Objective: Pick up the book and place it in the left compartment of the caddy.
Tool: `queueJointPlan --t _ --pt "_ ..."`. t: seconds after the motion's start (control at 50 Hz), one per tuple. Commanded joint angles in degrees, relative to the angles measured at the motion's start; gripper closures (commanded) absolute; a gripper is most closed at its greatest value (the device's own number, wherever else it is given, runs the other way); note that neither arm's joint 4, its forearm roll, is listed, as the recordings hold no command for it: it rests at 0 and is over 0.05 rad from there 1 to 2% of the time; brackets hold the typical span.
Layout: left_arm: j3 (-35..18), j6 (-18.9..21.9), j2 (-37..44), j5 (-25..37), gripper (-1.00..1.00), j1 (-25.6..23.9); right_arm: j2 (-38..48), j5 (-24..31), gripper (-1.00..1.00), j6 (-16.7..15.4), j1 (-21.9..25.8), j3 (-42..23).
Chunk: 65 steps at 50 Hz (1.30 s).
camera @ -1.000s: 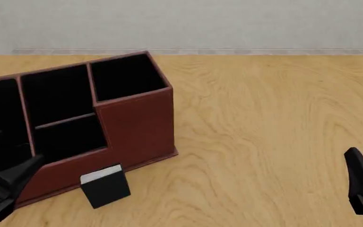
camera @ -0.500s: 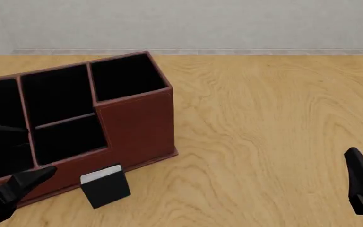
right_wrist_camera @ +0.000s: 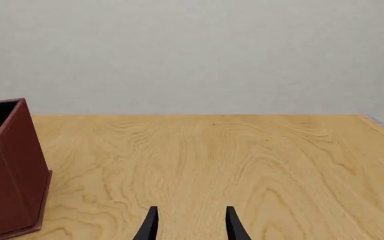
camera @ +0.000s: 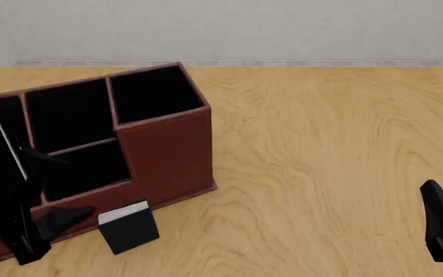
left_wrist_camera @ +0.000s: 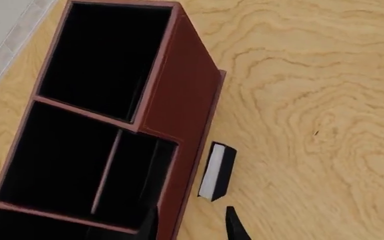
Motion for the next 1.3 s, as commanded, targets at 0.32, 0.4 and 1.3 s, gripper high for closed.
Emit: queueJointPlan --t 0.32,0.4,1.3 --pt "3.1 -3.3 6.9 -7.2 -1.00 -2.2 0.0 -0.1 -1.00 0.0 0.0 0.1" --pt "4.4 -3.9 7.3 -8.4 -1.00 -2.6 0.0 -0.1 -1.00 0.0 0.0 0.1" --pt "8.1 -5.5 13.0 -15.1 -1.00 -3.4 0.0 -0.1 -1.00 0.0 0.0 0.1"
